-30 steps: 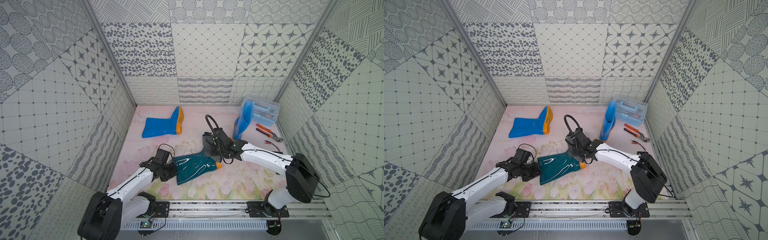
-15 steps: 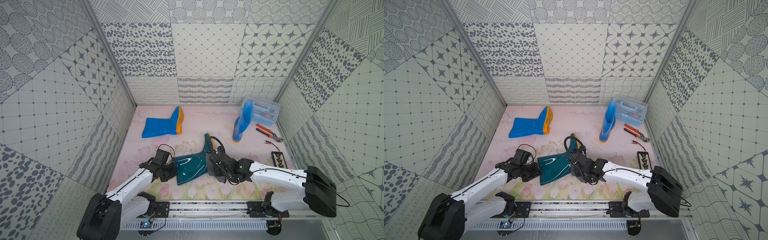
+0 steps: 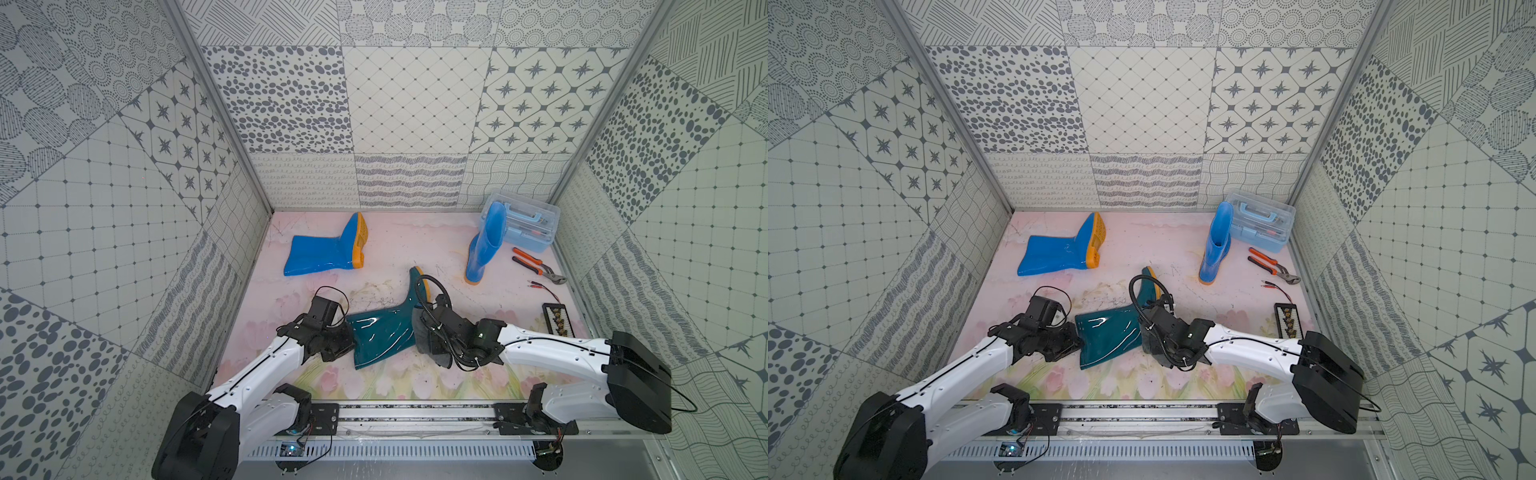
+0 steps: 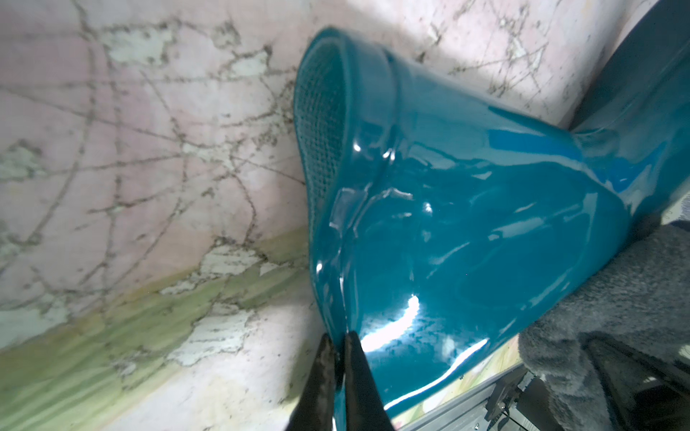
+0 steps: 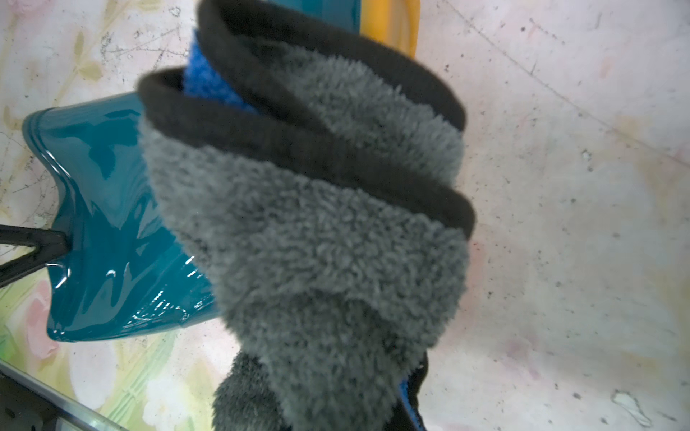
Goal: Wipe the rubber boots with a cloth
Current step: Wipe the dirt off the rubber boot.
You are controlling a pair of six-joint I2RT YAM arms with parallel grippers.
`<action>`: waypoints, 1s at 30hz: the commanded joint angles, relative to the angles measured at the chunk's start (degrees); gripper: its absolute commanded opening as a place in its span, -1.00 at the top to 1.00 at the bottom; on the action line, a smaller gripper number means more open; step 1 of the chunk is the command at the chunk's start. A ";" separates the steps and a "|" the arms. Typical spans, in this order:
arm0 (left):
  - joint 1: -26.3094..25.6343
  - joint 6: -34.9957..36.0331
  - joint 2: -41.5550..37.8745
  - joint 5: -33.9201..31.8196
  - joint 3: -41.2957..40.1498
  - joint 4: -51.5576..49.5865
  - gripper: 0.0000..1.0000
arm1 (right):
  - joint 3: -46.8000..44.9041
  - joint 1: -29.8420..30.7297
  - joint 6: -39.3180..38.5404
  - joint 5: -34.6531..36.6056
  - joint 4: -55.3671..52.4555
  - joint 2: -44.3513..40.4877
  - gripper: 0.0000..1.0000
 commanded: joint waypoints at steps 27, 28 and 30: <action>-0.36 -15.01 -5.64 18.77 -8.81 30.33 1.00 | -0.63 -1.10 -0.15 -1.57 2.47 0.31 1.00; -0.15 -14.43 -6.77 18.12 -7.80 28.10 1.00 | 0.40 -1.08 -0.68 -1.29 1.70 -0.54 1.00; -0.14 -12.47 -9.12 16.60 -5.35 22.19 1.00 | 3.39 -1.12 -2.31 -0.45 -0.51 -2.23 1.00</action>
